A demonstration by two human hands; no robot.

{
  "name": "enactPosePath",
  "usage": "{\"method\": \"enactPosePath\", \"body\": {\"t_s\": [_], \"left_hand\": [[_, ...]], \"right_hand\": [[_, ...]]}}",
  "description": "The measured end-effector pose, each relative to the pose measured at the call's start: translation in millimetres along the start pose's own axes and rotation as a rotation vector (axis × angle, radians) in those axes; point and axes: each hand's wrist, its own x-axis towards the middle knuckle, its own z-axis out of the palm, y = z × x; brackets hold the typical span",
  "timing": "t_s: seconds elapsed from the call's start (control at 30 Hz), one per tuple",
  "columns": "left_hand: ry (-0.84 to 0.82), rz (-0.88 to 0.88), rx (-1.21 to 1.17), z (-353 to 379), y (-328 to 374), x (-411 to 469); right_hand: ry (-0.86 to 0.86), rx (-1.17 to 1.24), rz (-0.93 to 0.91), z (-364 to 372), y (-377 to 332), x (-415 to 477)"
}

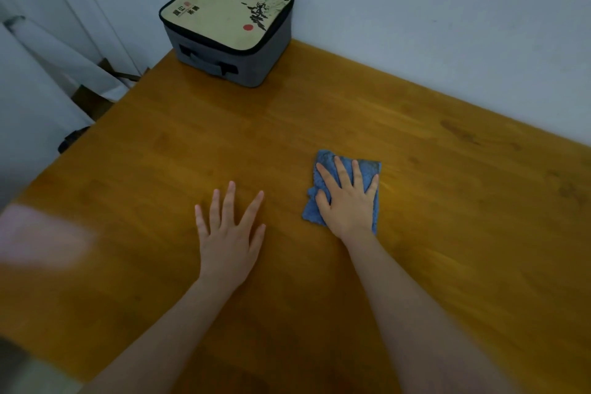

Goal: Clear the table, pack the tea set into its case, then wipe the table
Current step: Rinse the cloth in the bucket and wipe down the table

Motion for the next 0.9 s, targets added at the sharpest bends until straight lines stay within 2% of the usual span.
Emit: {"method": "enactPosePath", "body": {"t_s": [0.4, 0.63, 0.9], "left_hand": [[-0.085, -0.001, -0.042, -4.7, 43.2, -85.0], [-0.183, -0.008, -0.133, -6.7, 73.0, -149.4], [-0.217, 0.187, -0.258, -16.3, 79.9, -217.1]], "right_hand": [[-0.002, 0.008, -0.227, 16.6, -5.1, -139.6], [-0.025, 0.034, -0.215, 18.9, 10.0, -237.2], [-0.142, 0.023, -0.225, 9.5, 34.3, -307.8]]}}
